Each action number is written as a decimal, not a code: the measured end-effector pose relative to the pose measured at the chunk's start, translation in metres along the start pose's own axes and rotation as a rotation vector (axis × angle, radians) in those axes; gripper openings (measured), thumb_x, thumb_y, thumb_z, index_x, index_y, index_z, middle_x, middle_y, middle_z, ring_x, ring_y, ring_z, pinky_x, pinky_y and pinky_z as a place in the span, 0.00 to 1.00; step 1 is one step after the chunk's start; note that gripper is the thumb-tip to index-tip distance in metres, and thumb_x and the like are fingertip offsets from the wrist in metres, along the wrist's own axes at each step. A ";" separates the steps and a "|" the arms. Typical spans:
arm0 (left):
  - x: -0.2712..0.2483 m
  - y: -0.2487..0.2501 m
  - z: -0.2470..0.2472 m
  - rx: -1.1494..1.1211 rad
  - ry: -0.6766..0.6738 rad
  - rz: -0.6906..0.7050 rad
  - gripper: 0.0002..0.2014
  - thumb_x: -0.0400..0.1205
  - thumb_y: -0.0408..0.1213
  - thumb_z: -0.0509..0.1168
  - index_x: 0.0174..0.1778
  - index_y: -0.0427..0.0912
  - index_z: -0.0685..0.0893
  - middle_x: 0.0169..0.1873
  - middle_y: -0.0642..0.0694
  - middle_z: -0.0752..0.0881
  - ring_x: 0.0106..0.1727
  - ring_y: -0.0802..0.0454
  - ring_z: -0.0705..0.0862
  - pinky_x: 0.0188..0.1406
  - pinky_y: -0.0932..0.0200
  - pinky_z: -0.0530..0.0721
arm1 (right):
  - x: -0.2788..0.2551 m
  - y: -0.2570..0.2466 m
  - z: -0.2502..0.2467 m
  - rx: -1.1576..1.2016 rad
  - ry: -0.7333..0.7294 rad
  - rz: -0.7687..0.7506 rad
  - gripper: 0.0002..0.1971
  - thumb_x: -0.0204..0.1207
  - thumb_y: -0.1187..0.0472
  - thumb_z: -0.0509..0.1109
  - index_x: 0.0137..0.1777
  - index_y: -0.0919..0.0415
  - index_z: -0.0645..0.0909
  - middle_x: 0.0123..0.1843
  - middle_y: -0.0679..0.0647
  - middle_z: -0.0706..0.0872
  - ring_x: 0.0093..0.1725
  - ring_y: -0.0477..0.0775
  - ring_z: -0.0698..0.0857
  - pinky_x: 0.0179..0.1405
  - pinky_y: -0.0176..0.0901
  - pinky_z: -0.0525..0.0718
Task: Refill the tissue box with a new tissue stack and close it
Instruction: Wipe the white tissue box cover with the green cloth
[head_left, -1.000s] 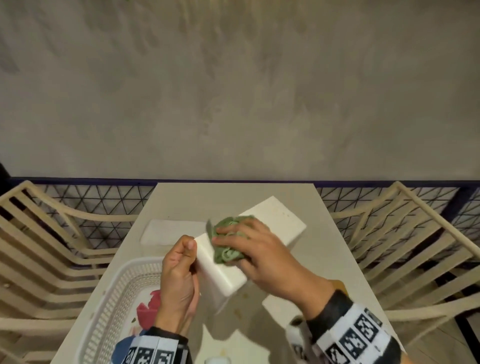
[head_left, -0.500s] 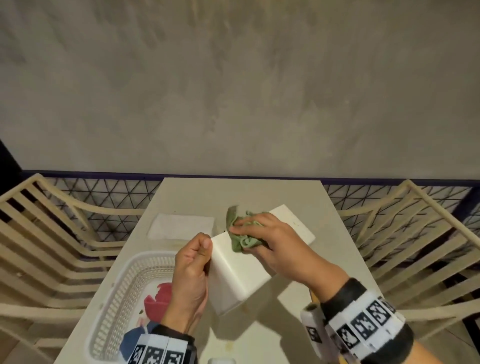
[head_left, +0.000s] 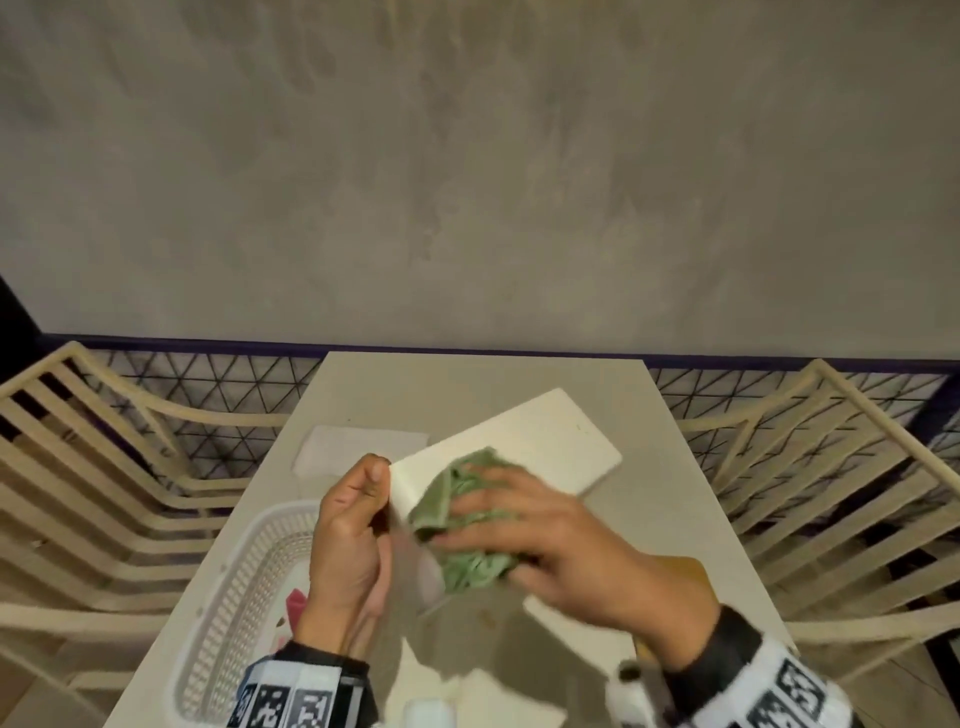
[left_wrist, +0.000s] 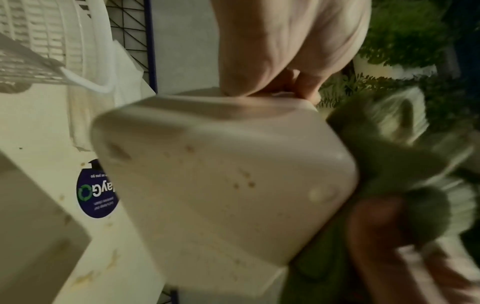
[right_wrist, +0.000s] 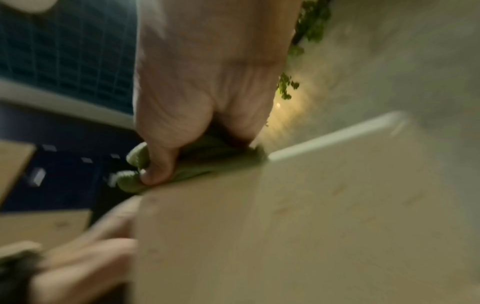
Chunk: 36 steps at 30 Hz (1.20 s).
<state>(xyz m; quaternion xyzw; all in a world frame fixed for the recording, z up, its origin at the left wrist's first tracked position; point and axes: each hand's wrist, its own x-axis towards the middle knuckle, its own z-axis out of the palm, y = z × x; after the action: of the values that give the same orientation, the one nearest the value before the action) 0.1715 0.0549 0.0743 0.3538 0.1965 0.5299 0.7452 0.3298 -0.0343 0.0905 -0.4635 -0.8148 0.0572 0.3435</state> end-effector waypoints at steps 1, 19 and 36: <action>0.000 -0.003 -0.002 0.035 0.018 0.015 0.12 0.72 0.37 0.63 0.20 0.44 0.78 0.20 0.50 0.80 0.25 0.58 0.80 0.24 0.70 0.80 | 0.000 0.014 -0.008 0.005 0.045 0.078 0.16 0.73 0.60 0.68 0.61 0.57 0.85 0.61 0.55 0.86 0.66 0.57 0.79 0.69 0.61 0.73; -0.006 -0.002 -0.005 0.058 -0.052 0.086 0.17 0.60 0.52 0.79 0.25 0.45 0.81 0.24 0.51 0.82 0.28 0.58 0.81 0.30 0.67 0.82 | 0.002 0.017 -0.027 0.001 0.000 0.080 0.16 0.72 0.58 0.67 0.58 0.57 0.87 0.64 0.53 0.85 0.69 0.51 0.75 0.74 0.52 0.67; 0.000 0.009 -0.013 -0.038 0.096 0.163 0.08 0.69 0.42 0.69 0.25 0.46 0.84 0.23 0.52 0.84 0.28 0.56 0.83 0.31 0.60 0.85 | 0.011 -0.014 0.004 -0.063 -0.049 -0.071 0.16 0.74 0.62 0.66 0.61 0.54 0.85 0.65 0.50 0.85 0.74 0.57 0.71 0.74 0.59 0.65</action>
<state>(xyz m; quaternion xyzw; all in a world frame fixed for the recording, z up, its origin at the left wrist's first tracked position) 0.1568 0.0611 0.0721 0.3287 0.1924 0.6087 0.6960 0.3140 -0.0325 0.0988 -0.4433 -0.8403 0.0307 0.3105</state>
